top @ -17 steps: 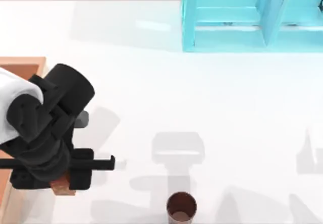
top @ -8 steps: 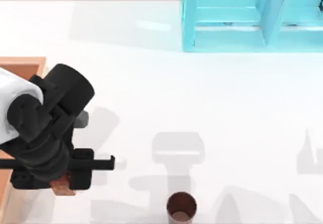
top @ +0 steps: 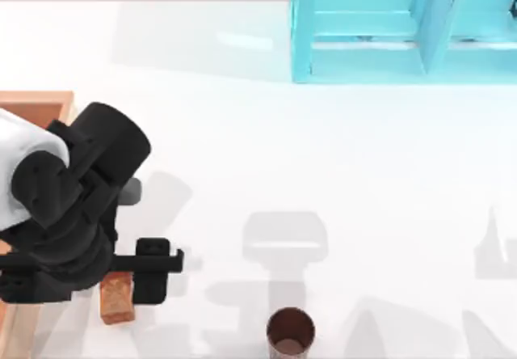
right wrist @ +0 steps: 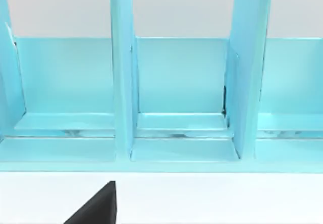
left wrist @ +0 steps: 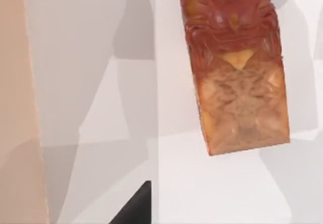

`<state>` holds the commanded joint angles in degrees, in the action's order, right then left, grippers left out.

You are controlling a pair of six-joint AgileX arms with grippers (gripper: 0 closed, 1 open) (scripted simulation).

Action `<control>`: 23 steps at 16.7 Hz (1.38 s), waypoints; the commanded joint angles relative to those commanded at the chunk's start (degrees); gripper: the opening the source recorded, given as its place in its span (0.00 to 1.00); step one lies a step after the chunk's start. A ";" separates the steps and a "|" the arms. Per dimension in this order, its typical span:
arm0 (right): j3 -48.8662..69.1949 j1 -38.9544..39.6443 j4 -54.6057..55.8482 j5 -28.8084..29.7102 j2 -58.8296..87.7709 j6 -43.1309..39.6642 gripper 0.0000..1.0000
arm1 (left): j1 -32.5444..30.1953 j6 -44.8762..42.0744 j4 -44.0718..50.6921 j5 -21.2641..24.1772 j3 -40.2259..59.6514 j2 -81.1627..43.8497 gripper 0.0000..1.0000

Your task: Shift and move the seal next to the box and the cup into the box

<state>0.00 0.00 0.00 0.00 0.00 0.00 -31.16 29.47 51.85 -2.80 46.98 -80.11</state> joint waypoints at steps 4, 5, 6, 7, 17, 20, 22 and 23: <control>0.00 0.00 0.00 0.00 0.00 0.00 1.00 | 0.00 0.00 0.00 0.00 0.00 0.00 1.00; 0.00 0.00 0.00 0.00 0.00 0.00 1.00 | 0.00 0.00 0.00 0.00 0.00 0.00 1.00; 0.00 0.00 0.00 0.00 0.00 0.00 1.00 | 0.00 0.00 0.00 0.00 0.00 0.00 1.00; 0.00 0.00 0.00 0.00 0.00 0.00 1.00 | 0.00 0.00 0.00 0.00 0.00 0.00 1.00; 0.00 0.00 0.00 0.00 0.00 0.00 1.00 | -0.39 0.45 18.96 -0.08 16.03 2.02 1.00; 0.00 0.00 0.00 0.00 0.00 0.00 1.00 | -0.39 0.40 23.40 -0.03 20.38 2.98 1.00; 0.00 0.00 0.00 0.00 0.00 0.00 1.00 | -0.39 0.40 23.66 -0.03 20.63 3.04 1.00; 0.00 0.00 0.00 0.00 0.00 0.00 1.00 | -0.39 0.40 23.66 -0.03 20.63 3.04 1.00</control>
<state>0.00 0.00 0.00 0.00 0.00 0.00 -31.55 29.87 75.50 -2.83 67.61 -77.06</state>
